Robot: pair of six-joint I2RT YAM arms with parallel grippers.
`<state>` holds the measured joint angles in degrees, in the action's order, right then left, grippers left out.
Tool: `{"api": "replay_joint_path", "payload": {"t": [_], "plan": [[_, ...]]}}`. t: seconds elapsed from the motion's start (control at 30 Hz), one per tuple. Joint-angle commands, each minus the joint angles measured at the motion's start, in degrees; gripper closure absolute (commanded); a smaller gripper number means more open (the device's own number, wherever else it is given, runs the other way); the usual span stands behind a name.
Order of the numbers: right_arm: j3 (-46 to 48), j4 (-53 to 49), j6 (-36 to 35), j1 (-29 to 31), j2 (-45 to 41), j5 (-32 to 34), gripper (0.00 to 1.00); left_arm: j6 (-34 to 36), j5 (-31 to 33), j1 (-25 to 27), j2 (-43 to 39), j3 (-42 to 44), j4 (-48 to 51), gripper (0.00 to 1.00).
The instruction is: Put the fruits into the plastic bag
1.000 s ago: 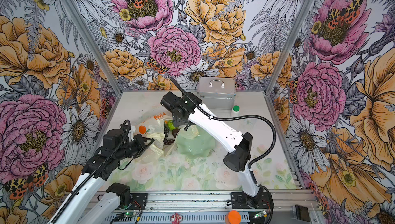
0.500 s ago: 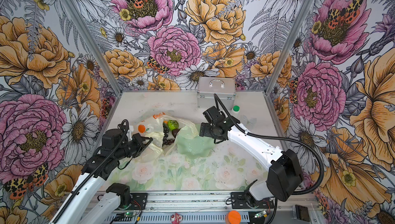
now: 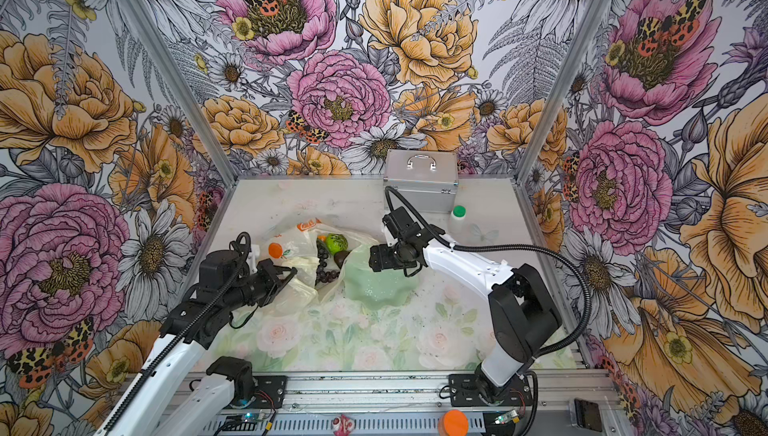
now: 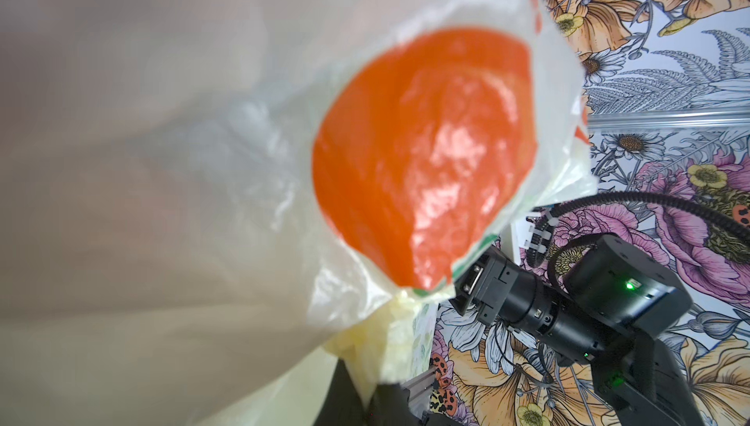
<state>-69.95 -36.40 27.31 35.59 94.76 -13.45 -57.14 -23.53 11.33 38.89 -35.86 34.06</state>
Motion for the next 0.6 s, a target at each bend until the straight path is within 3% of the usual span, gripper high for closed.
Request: {"api": "replay_joint_path", "payload": {"t": [0.0,0.17,0.3,0.4,0.53,0.57], "plan": [[-3.99,2.29,-2.91,0.1,2.58,-2.69,0.22,-0.51,-0.05,-0.86,-0.04,0.53,-1.29,1.0],[-7.7,2.29,-3.08,0.12,6.14,-3.87,0.32,-0.43,-0.61,-1.91,-0.19,0.52,-0.89,1.0],[-9.52,2.25,-2.67,0.17,7.93,-5.04,0.47,-0.13,-1.03,-2.47,-0.24,0.59,-0.58,1.0],[-10.45,2.21,-1.91,0.14,8.64,-5.44,0.65,-0.08,-1.08,-2.46,-0.56,0.92,-0.38,1.0],[-12.33,2.12,-0.41,0.17,8.16,-6.31,1.0,-0.1,-1.23,-2.54,-1.18,1.23,0.19,1.0],[-13.16,2.08,-0.06,0.18,7.92,-6.55,1.0,-0.15,-1.32,-2.71,-1.33,1.23,0.36,1.0]]}}
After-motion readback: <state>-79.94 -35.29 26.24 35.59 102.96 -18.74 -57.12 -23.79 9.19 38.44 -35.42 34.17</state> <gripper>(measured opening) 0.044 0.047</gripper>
